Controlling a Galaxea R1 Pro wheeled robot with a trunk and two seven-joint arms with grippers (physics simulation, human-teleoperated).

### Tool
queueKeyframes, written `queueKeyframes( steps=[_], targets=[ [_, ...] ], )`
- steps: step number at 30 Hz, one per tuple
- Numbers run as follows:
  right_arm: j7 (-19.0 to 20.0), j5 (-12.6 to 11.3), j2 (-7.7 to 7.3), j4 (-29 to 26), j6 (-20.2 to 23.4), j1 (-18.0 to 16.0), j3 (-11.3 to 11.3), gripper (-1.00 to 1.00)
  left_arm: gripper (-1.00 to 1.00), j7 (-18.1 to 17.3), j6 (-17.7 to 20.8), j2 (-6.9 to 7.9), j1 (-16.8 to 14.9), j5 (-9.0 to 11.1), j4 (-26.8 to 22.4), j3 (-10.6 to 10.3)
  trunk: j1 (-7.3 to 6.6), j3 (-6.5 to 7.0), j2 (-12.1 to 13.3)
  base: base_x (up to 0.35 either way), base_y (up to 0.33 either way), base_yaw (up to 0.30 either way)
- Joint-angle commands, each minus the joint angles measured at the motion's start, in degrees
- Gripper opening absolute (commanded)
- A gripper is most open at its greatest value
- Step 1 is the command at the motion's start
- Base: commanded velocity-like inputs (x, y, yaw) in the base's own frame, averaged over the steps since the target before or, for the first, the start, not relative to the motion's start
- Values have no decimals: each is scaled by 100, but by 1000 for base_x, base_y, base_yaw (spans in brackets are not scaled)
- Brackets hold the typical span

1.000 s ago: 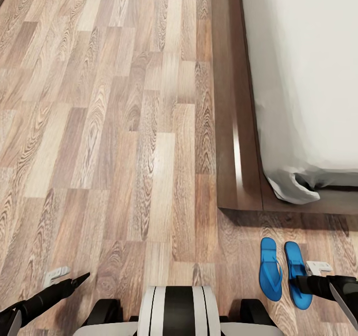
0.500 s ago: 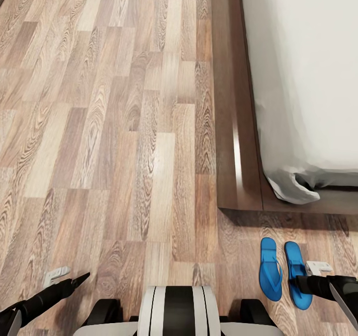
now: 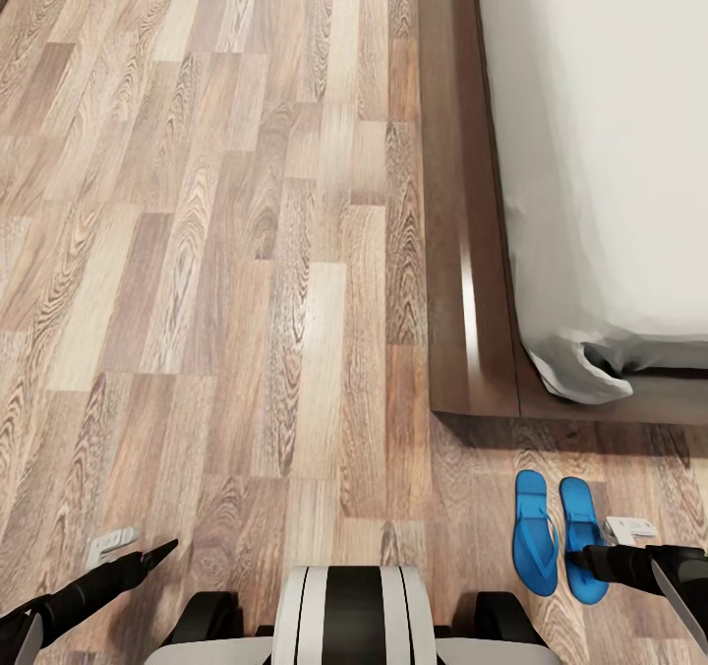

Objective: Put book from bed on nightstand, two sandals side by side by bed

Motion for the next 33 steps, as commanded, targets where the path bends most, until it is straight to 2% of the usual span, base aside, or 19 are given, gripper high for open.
queueKeyframes(
  steps=[1,7,27,33],
  targets=[
    [4,-43,0,-6,41,-1,-11,100,100,-46,48,-6,-6,-49,-8,42,-1,-3,-1,0,0,0],
    [5,-43,0,-6,41,1,-11,100,100,-46,48,-6,-8,-49,-8,42,-1,-3,-1,0,0,0],
    [27,-46,0,-19,37,3,-10,100,100,-46,48,-6,-8,-49,-8,42,-52,440,25,0,0,0],
    [73,-69,-7,-351,36,7,-27,100,100,-39,48,-6,-8,-49,-8,42,-68,573,33,0,0,0]
  ],
)
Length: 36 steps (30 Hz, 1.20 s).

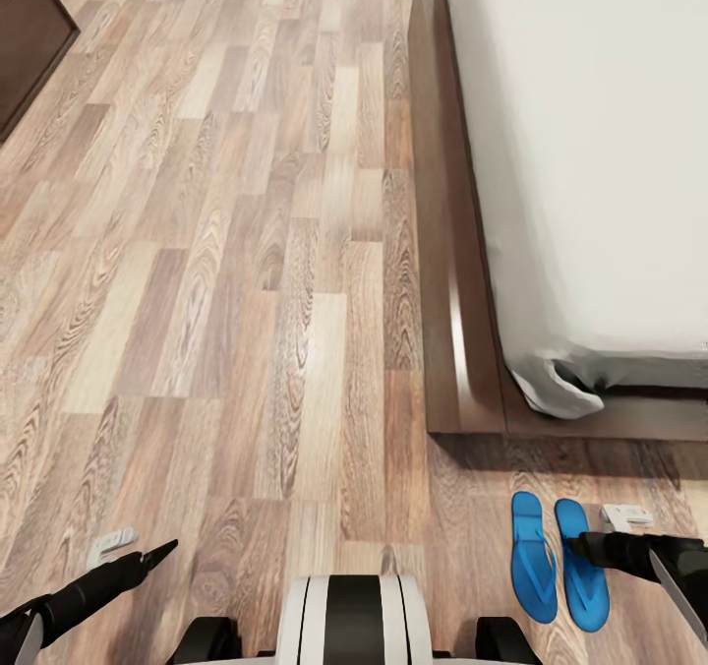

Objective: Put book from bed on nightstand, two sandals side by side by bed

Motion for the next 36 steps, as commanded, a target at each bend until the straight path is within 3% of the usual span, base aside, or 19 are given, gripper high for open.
queueKeyframes(
  steps=[1,3,9,11,14,15,16,18,23,32,36],
  targets=[
    [50,-56,-4,-98,40,2,-20,100,100,-46,48,-6,-6,-50,-8,42,-3,20,0,0,0,0],
    [207,-135,-11,-177,40,6,-45,100,100,-46,48,-6,-5,-50,-8,42,-8,64,3,0,0,0],
    [1439,-1131,-72,-62,40,22,-150,100,100,-46,48,-6,-6,-57,0,42,-24,197,11,0,0,0],
    [1871,-1312,-123,132,34,36,-160,100,100,-46,48,-6,-6,-92,0,42,-29,241,14,0,0,0],
    [2988,-1536,-453,931,-143,49,-169,100,100,-46,48,-6,-6,-193,1,42,-37,308,18,0,0,0],
    [3197,-1590,-515,1104,-201,50,-170,100,100,-45,48,-6,-6,-205,1,42,-39,330,19,0,0,0],
    [3970,-1891,-716,1790,-470,52,-200,100,100,-47,50,-6,-6,-233,1,42,-42,352,20,0,0,0],
    [4447,-2194,-813,2335,-748,53,-218,100,100,-50,49,-6,-6,-244,1,42,-47,396,23,0,0,0],
    [4750,-2463,-874,2844,-1246,53,-197,100,100,-48,55,-12,-6,-239,9,43,-60,507,30,0,0,0],
    [4783,-2495,-872,3757,-2005,53,-181,100,100,-54,39,-81,-2,-247,520,52,-83,707,42,0,0,0],
    [4778,-2495,-846,3860,-2241,53,-179,100,100,-59,-328,-50,2,-244,859,61,-93,795,47,0,0,0]
  ],
)
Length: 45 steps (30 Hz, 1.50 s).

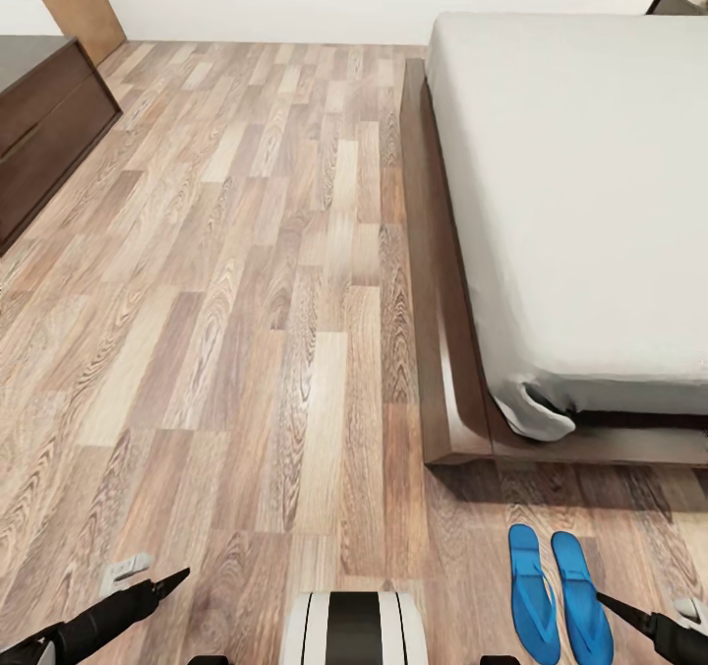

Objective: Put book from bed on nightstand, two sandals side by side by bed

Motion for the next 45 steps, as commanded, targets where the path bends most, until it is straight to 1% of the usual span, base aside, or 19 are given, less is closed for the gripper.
queueKeyframes(
  steps=[1,3,9,11,12,14,15,16,19,23,29,38,45],
  targets=[
    [21,22,4,6,28,-2,-44,100,100,-43,-6,-4,-5,-46,19,50,-3,20,0,0,0,0],
    [14,22,11,19,-50,-2,-44,100,100,-38,-139,-5,-5,-41,84,49,-8,64,3,0,0,0],
    [-8,29,17,27,-101,-2,-43,100,100,30,-224,-11,-5,-39,158,50,-24,197,11,0,0,0],
    [-11,30,18,28,-111,-2,-43,100,100,124,-259,-8,-5,-40,234,53,-29,241,14,0,0,0],
    [-14,30,18,28,-115,-2,-43,100,100,227,-319,-7,-5,-43,285,54,-32,263,15,0,0,0],
    [-25,31,19,33,-119,-2,-43,100,100,609,-578,-26,-5,-41,406,51,-37,308,18,0,0,0],
    [-26,31,19,34,-120,0,-43,100,100,688,-635,-29,-5,-41,431,50,-39,330,19,0,0,0],
    [-29,31,19,35,-121,-1,-43,100,100,873,-778,-39,-5,-38,499,48,-42,352,20,0,0,0],
    [-31,31,19,37,-121,-1,-43,100,100,1019,-897,-45,-5,-31,563,52,-50,419,24,0,0,0],
    [-34,31,19,37,-128,-2,-43,100,100,1046,-932,-48,-5,-22,582,55,-60,507,30,0,0,0],
    [-40,31,19,38,-300,-2,-43,100,100,1047,-939,-49,-5,-17,593,55,-75,640,38,0,0,0],
    [-48,31,19,46,-323,-2,-43,100,100,1043,-939,-49,-5,-17,594,51,-99,839,50,0,0,0],
    [-48,31,19,46,-324,-2,-43,100,100,1043,-939,-49,-5,-16,594,50,-99,839,50,0,0,0]
  ],
)
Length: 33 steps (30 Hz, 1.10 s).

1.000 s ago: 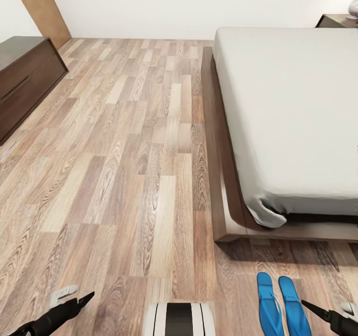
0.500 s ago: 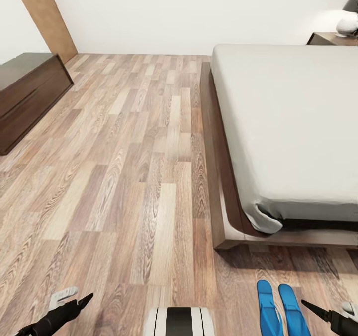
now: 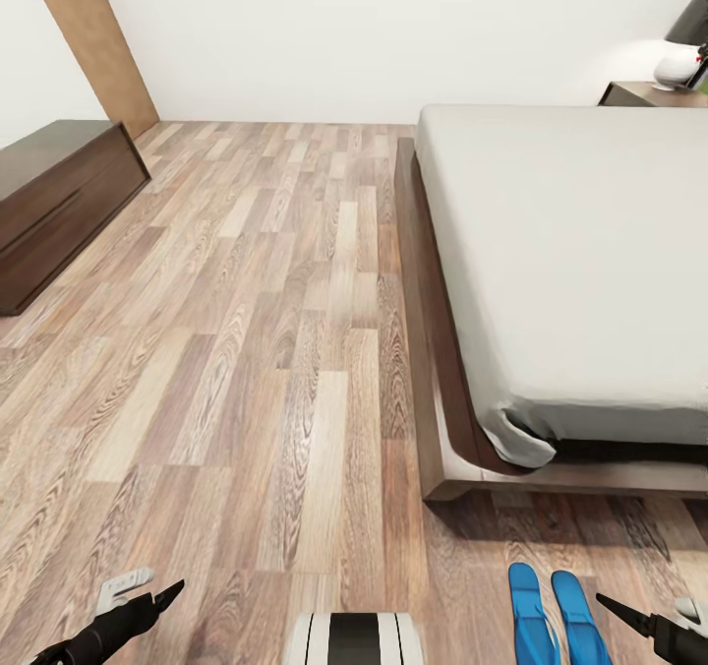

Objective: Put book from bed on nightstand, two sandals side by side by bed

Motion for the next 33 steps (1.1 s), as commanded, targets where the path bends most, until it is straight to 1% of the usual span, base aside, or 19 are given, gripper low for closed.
queueKeyframes(
  steps=[1,6,12,33],
  targets=[
    [22,22,0,1,56,-2,-45,100,100,-35,5,-3,-5,-58,-3,48,-1,-4,-1,0,0,0],
    [13,22,0,1,56,-2,-45,100,100,-35,5,-3,-5,-58,-3,49,-14,107,5,0,0,0],
    [-91,22,0,1,56,-2,-45,100,100,-35,5,-3,-5,-61,-3,48,-29,240,13,0,0,0],
    [-131,22,9,-2,56,-2,-45,100,100,-35,5,-3,-5,-62,-3,46,-84,705,41,0,0,0]
  ],
)
